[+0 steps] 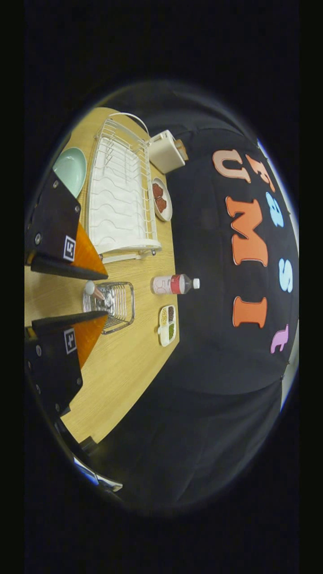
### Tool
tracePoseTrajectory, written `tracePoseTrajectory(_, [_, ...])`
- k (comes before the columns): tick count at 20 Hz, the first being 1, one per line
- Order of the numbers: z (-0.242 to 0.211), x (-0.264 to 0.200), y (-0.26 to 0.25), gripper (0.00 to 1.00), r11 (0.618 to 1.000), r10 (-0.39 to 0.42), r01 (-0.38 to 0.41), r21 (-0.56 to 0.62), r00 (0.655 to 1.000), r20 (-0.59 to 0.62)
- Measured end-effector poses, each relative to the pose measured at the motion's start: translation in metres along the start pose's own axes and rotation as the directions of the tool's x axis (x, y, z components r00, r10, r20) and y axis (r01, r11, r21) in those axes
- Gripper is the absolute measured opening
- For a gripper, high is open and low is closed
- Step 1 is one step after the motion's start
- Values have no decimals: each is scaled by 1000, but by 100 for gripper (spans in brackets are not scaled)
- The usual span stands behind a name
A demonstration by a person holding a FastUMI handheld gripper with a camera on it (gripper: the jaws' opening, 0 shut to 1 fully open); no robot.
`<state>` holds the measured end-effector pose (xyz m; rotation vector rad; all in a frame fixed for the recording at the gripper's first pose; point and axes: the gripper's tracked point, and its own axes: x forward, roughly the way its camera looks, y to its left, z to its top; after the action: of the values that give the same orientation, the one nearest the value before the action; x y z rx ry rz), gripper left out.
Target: Take the plate from the dish rack, then take the spoon from the basket and place it into the plate.
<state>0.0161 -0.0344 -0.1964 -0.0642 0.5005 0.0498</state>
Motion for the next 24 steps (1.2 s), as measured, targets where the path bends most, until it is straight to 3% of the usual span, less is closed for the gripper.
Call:
tracePoseTrajectory(4, [2,5,-3,16,1000,1,-1,-16,1000,-12])
tracePoseTrajectory(10, [16,4,-13,6,999,-22,23,36,1000,-15])
tracePoseTrajectory(18, [44,-25,-14,6,996,-76,78,-36,996,46])
tracePoseTrajectory(24, [59,-65,-8,6,993,-118,119,-13,990,84])
